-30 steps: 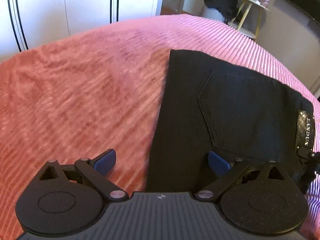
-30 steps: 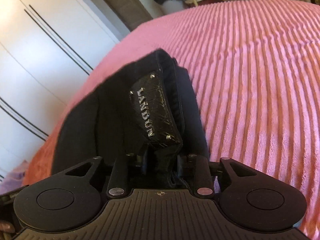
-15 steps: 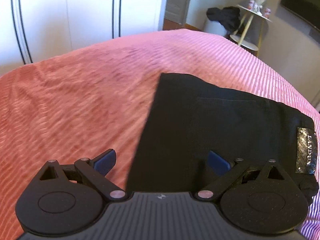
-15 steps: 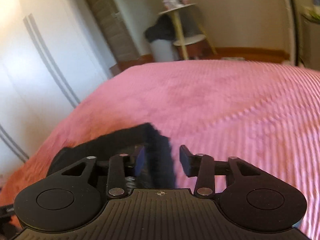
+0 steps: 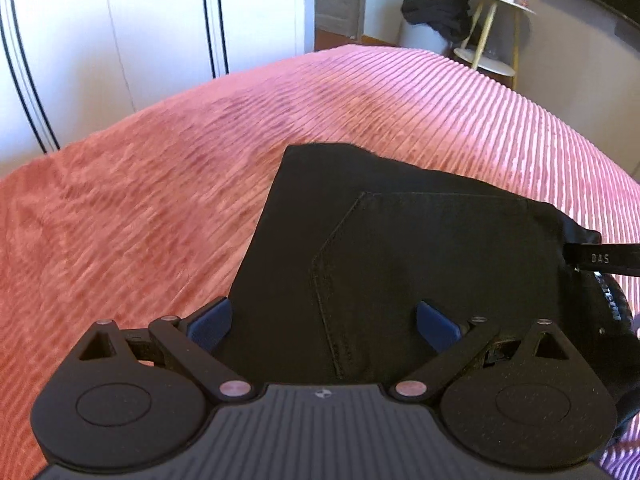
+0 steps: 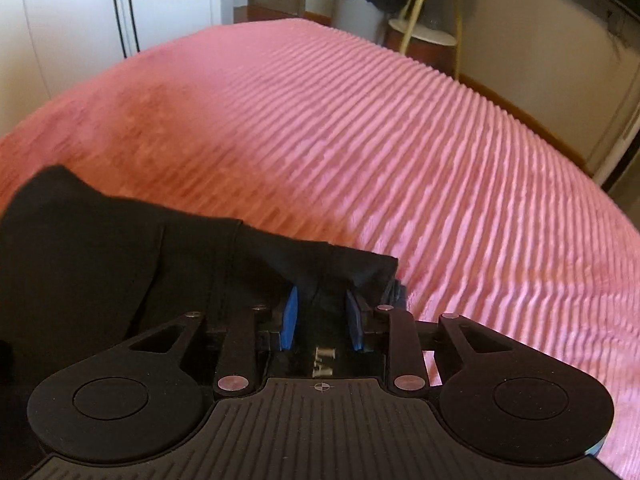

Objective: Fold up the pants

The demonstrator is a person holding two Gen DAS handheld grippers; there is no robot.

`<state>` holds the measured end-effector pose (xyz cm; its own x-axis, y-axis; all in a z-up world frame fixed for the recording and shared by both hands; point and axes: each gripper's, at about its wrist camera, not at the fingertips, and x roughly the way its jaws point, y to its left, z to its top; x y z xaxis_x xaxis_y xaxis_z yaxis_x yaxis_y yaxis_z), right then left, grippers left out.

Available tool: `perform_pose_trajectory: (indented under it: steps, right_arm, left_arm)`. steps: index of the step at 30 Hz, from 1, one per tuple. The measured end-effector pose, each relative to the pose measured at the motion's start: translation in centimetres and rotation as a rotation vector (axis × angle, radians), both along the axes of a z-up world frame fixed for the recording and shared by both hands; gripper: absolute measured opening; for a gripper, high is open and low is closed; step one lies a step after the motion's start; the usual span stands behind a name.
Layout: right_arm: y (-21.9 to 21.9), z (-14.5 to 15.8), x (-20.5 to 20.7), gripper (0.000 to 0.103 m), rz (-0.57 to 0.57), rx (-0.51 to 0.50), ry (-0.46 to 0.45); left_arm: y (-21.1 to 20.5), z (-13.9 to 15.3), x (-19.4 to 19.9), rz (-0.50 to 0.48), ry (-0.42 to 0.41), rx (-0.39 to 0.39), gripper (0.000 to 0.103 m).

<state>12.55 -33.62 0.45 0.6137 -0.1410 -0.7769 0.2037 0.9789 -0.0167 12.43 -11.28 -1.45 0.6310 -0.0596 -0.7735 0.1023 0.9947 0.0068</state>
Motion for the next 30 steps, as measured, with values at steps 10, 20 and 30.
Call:
perform_pose_trajectory:
  steps: [10,20,30]
  right_arm:
    - [-0.1,2.5,-13.0,0.042,-0.033,0.125,-0.145]
    - [-1.2,-1.8,-14.3,0.063,-0.091,0.117,-0.045]
    - [-5.1,-0.5,-17.1,0.063,-0.106,0.400,-0.233]
  left_arm:
    - [0.3,1.2,-1.5,-0.020,0.005,-0.065,0.099]
    - [-5.1,1.7,-3.8,-0.159,0.023,-0.081,0.099]
    - [-6.9,0.0,-3.9,-0.177,0.073,-0.063,0.099]
